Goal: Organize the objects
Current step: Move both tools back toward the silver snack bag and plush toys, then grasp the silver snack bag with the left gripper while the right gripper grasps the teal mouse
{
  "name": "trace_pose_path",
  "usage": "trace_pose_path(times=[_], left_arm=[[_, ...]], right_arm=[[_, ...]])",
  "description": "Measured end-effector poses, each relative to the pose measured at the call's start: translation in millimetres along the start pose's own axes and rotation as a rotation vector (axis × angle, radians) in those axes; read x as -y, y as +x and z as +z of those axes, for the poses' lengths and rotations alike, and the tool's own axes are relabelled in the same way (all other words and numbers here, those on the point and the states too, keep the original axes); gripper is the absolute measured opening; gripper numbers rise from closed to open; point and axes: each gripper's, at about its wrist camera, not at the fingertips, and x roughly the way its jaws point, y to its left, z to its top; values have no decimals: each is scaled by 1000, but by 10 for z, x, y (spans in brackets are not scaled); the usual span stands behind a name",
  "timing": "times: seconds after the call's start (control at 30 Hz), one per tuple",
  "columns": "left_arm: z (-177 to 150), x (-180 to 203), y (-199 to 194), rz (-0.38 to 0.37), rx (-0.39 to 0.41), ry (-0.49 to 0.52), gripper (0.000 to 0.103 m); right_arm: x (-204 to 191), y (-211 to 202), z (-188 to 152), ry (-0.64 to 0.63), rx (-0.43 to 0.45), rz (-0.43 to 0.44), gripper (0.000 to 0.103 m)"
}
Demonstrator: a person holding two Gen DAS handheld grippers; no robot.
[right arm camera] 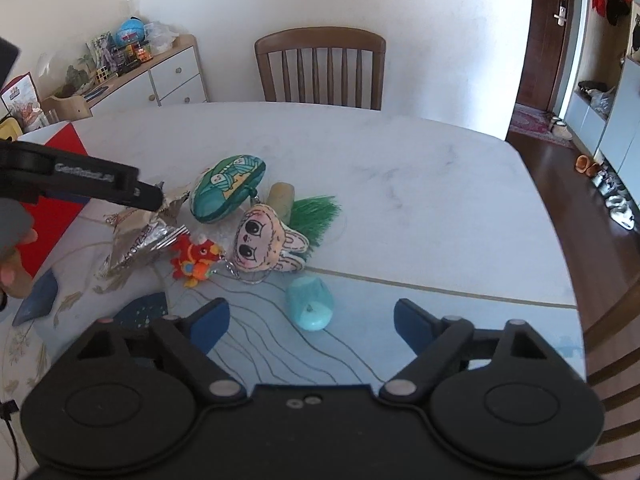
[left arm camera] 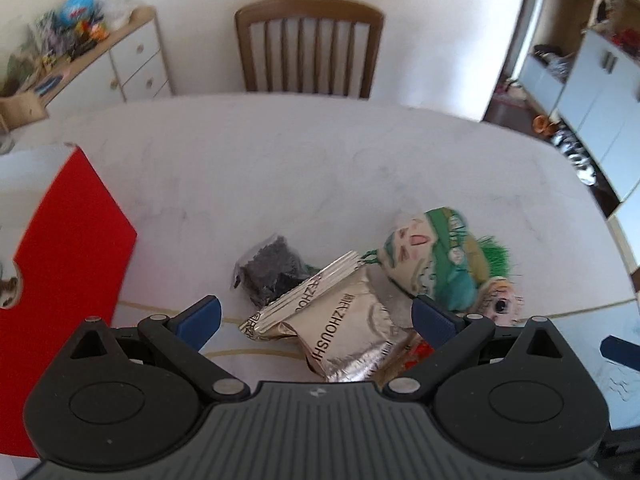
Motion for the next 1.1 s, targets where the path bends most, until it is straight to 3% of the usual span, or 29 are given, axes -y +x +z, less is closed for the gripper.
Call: trace_pose_path(times=[0.3,0.6,0.73,0.9,1.1], left_arm=[[-27,7,210,34,-57,-36,102],[-126,-42,276,1,-64,-51,101],[-155,-52,238,-31,-54,-53,89],[-178,-33,194,-70,-43,-29,58],[-226,-50,132,-77,-27,-11,52]], right_arm=[[-30,222,27,-23,-16,-2,79],[-17,354,13,-13,-36,-3,58],[-34,372,-3,-9,-46,-2,52],[-53,366,-13,-8,-42,-15,45],[-52,350,-16,3,-46,-45,33]])
